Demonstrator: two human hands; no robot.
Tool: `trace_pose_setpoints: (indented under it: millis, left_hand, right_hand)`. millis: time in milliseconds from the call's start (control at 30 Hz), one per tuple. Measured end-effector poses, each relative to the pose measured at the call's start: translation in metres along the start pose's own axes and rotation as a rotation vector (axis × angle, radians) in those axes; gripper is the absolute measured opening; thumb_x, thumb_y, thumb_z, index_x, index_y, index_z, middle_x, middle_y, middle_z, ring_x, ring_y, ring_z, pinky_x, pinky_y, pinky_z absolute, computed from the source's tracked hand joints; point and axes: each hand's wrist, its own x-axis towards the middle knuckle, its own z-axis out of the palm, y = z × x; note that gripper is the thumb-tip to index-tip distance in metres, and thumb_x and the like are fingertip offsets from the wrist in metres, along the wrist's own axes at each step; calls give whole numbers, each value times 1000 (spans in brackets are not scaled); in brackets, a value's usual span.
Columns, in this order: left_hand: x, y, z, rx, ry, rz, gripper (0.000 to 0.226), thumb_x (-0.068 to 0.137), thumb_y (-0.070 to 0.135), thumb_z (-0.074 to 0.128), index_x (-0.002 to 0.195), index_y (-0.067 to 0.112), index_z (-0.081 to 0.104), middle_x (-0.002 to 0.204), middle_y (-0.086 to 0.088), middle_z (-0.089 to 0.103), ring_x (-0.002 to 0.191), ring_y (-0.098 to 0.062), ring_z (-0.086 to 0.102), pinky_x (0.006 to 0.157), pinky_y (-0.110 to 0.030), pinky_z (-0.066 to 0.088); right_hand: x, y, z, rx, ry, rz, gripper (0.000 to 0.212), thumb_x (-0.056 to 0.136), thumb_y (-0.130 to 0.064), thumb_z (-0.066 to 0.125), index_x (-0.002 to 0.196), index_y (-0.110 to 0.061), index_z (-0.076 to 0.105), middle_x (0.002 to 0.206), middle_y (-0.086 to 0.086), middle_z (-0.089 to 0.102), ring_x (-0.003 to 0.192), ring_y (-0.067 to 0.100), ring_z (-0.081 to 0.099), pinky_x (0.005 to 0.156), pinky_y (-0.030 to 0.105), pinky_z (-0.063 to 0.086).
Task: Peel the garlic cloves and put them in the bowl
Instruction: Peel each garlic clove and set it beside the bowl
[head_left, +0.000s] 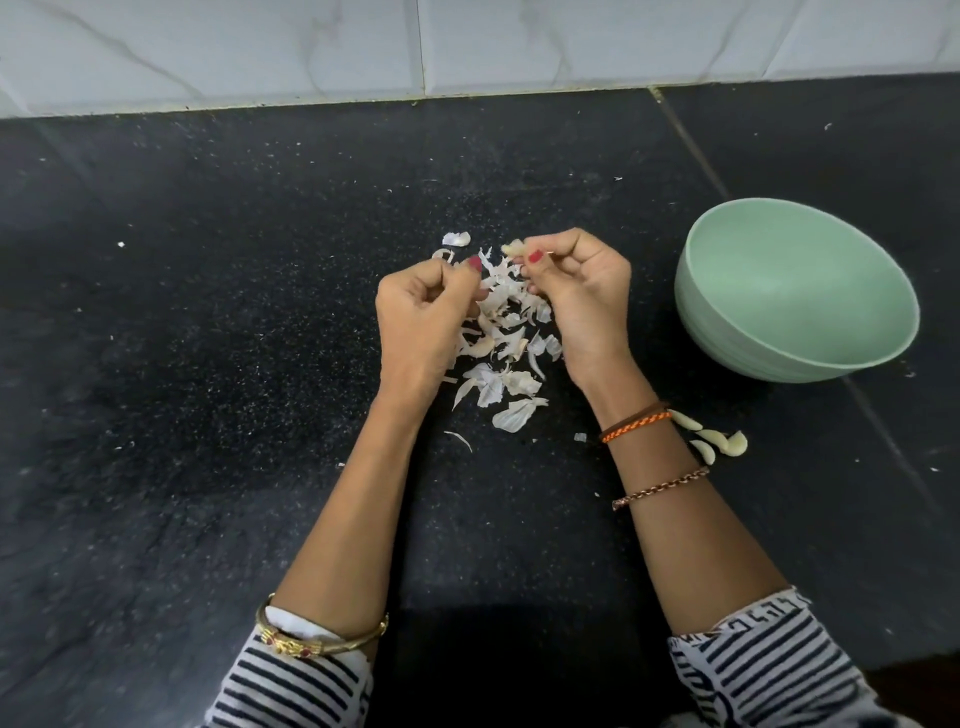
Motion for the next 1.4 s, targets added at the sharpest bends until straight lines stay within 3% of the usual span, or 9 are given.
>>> trace_pose_setpoints:
  millis: [233, 367, 533, 667, 833, 933, 1000, 1200, 1400]
  left_hand:
    - [2, -4, -2, 0, -45, 61, 10, 84, 13, 64, 80, 19, 71, 74, 4, 69, 72, -20, 58, 68, -32, 50]
    - [2, -5, -3, 64, -35, 78, 9, 84, 11, 64, 82, 17, 71, 73, -1, 69, 68, -15, 58, 63, -25, 48]
    - [2, -7, -1, 206, -31, 167, 11, 87, 14, 59, 88, 9, 69, 69, 1, 64, 54, 1, 49, 52, -12, 39]
    - [1, -8, 1, 191, -41, 162, 14, 87, 15, 56, 82, 9, 68, 62, 9, 60, 49, 0, 43, 49, -12, 35]
    - [2, -5, 1, 44, -78, 85, 15, 85, 17, 59, 73, 18, 67, 67, 9, 64, 58, -11, 47, 55, -20, 39]
    - [2, -6, 0, 81, -97, 110, 13, 86, 17, 58, 77, 16, 68, 74, -5, 66, 65, -24, 50, 59, -36, 44]
    - [2, -6, -1, 124, -86, 120, 12, 86, 16, 58, 80, 17, 68, 74, -3, 67, 68, -26, 53, 62, -44, 48]
    - [1, -7, 0, 277, -51, 153, 12, 85, 14, 57, 85, 11, 69, 67, -11, 63, 52, -1, 45, 52, -12, 37]
    - [1, -5, 0, 269, -46, 145, 14, 84, 17, 54, 77, 12, 64, 60, -5, 51, 49, -1, 38, 49, -11, 33]
  right_hand:
    - [1, 7, 2, -237, -16, -244, 20, 81, 8, 61, 79, -11, 63, 77, -7, 63, 73, 1, 63, 69, 19, 53]
    - [0, 11, 4, -302, 7, -303, 15, 81, 5, 62, 80, -10, 63, 77, -10, 62, 71, 7, 64, 66, 28, 56]
    - [1, 13, 3, -298, 8, -279, 10, 81, 6, 63, 81, -4, 64, 77, -13, 61, 70, -3, 62, 64, 16, 52]
    - [2, 10, 2, -235, -5, -234, 18, 80, 10, 62, 80, -9, 62, 75, -9, 61, 71, -5, 62, 66, 13, 50]
    - [2, 7, 1, -155, -11, -188, 18, 81, 10, 61, 81, -8, 62, 75, -6, 61, 71, -6, 62, 66, 12, 48]
    - [2, 9, 2, -210, 16, -245, 15, 80, 9, 62, 80, -5, 63, 75, -9, 61, 68, -5, 61, 63, 13, 50]
    - [2, 11, 2, -279, 30, -303, 15, 79, 7, 63, 79, -8, 63, 75, -14, 60, 67, -2, 60, 61, 17, 51]
    - [1, 17, 4, -436, 54, -447, 4, 78, 2, 63, 76, 0, 65, 75, -17, 57, 69, -2, 57, 65, 12, 47]
    - [0, 14, 4, -359, 2, -390, 13, 78, 4, 63, 76, -9, 63, 75, -17, 58, 70, -1, 59, 65, 15, 50]
